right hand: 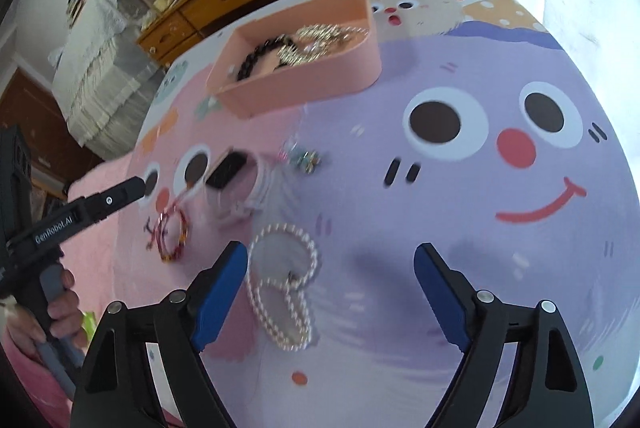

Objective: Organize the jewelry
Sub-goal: 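Open both grippers over the tray and withdraw them, then lower the left gripper onto the red string bracelet while the right approaches the pearl necklace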

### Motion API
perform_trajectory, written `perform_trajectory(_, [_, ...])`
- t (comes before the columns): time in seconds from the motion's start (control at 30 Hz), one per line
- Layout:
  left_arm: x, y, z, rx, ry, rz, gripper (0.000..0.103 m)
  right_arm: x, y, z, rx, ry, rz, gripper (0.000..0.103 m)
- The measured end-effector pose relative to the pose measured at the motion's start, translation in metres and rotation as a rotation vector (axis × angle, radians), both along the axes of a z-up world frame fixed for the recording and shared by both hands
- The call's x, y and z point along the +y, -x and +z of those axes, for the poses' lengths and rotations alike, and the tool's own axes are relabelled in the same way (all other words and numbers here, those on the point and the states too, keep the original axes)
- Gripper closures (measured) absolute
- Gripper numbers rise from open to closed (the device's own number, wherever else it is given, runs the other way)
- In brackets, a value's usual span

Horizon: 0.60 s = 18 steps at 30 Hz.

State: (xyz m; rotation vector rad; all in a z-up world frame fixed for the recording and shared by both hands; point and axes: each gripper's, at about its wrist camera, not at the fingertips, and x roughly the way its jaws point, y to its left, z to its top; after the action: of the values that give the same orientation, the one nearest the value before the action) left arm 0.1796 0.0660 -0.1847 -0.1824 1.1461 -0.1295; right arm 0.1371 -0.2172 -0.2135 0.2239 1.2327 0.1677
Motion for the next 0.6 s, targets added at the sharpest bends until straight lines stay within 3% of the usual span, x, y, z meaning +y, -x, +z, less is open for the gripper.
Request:
perform_trajectory(0.3, [0.015, 0.011, -0.02, 0.1, -0.065, -0.169, 0.043, 0.076, 0.034, -0.001, -0.005, 0.159, 0.058, 0.015])
perform_trajectory(0.6, [-0.002, 0.005, -0.038, 0.172, -0.072, -0.428, 0.029, 0.118, 0.049, -0.006, -0.036, 0.287, -0.004, 0.015])
